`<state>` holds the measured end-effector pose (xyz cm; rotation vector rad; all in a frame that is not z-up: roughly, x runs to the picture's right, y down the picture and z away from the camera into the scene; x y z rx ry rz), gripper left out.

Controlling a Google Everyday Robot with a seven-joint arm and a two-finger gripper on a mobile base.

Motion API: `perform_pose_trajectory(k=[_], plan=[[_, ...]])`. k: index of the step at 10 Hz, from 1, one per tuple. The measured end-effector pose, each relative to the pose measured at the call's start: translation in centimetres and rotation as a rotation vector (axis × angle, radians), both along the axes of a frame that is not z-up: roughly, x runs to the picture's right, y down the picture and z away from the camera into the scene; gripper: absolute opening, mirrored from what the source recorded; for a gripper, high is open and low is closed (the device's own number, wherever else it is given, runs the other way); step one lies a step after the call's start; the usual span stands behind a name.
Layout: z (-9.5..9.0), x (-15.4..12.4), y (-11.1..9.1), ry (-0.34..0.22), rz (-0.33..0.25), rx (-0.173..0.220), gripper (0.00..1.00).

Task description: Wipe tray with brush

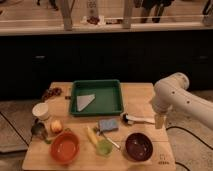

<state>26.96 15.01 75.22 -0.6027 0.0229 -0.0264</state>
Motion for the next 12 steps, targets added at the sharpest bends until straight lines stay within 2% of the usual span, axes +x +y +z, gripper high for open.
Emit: perform_pose_trajectory(k=[2,5,7,12], plan=[[0.5,-0.3,0.2,-0.006,0.003,-0.006,0.80],[2.6,-0.8,1.6,-0.017,0.015,-0.015,0.80],[3.2,-0.9,1.8,-0.020,0.027,-0.015,0.80],[5.3,-1.1,2.7,-0.022,0.079,-0.025,0.80]])
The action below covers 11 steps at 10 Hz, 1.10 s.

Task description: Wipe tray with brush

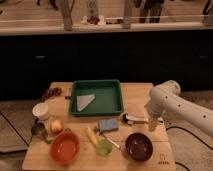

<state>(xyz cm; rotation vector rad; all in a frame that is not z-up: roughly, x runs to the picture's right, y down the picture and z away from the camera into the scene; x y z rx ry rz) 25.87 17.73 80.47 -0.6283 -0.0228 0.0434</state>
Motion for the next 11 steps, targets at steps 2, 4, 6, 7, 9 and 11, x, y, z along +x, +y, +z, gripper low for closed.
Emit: perform_pose_trajectory(k=[2,4,6,7,9,11], plan=[[0.8,0.1,0.3,0.003,0.026,-0.002,0.80],[1.6,0.2,0.6,0.007,0.050,-0.004,0.80],[2.2,0.1,0.9,0.010,0.073,-0.008,0.80],[2.5,0.2,1.1,0.013,0.084,-0.009,0.80],[3.0,0.2,1.5,0.017,0.103,-0.015,0.80],[3.5,0.3,1.8,0.023,0.122,-0.019,0.80]])
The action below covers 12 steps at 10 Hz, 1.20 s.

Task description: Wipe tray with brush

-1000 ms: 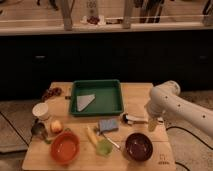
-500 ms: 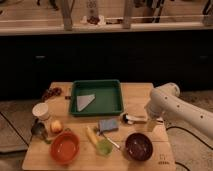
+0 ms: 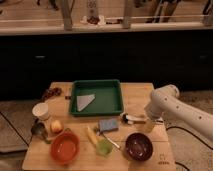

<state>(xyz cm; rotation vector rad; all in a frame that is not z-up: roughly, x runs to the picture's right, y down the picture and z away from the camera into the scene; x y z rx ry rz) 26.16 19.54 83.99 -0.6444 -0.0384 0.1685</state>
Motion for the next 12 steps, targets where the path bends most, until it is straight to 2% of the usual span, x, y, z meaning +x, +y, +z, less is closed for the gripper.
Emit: perform_pose_trajectory(k=[7,8,12], plan=[[1.3,0.2,1.0,0.020,0.034,-0.008,0.79],[1.4,0.3,1.1,0.022,0.039,-0.007,0.77],[1.6,1.1,1.6,0.039,0.057,0.002,0.38]])
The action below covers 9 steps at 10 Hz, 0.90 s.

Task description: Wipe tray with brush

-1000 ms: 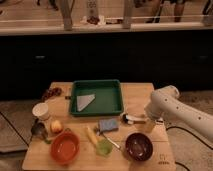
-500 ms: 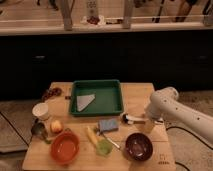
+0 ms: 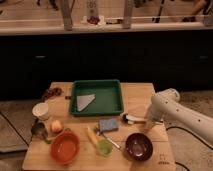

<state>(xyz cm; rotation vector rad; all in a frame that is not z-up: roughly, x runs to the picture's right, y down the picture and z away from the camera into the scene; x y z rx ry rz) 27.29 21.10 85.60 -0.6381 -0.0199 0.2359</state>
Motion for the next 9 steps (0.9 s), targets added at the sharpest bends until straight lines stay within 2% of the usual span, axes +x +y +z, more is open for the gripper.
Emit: perform_pose_trajectory(k=[1,2,4,7,9], plan=[[0.0,0.1,0.1,0.003,0.002,0.002,0.30],[0.0,0.3,0.0,0.008,-0.005,0.007,0.17],[-1.0,0.7,-0.8,0.015,-0.005,0.027,0.05],[-3.8,2.8,-4.3,0.033,-0.002,0.078,0.05],[-4.4,3.3,-5.7,0.041,-0.011,0.095,0.05]])
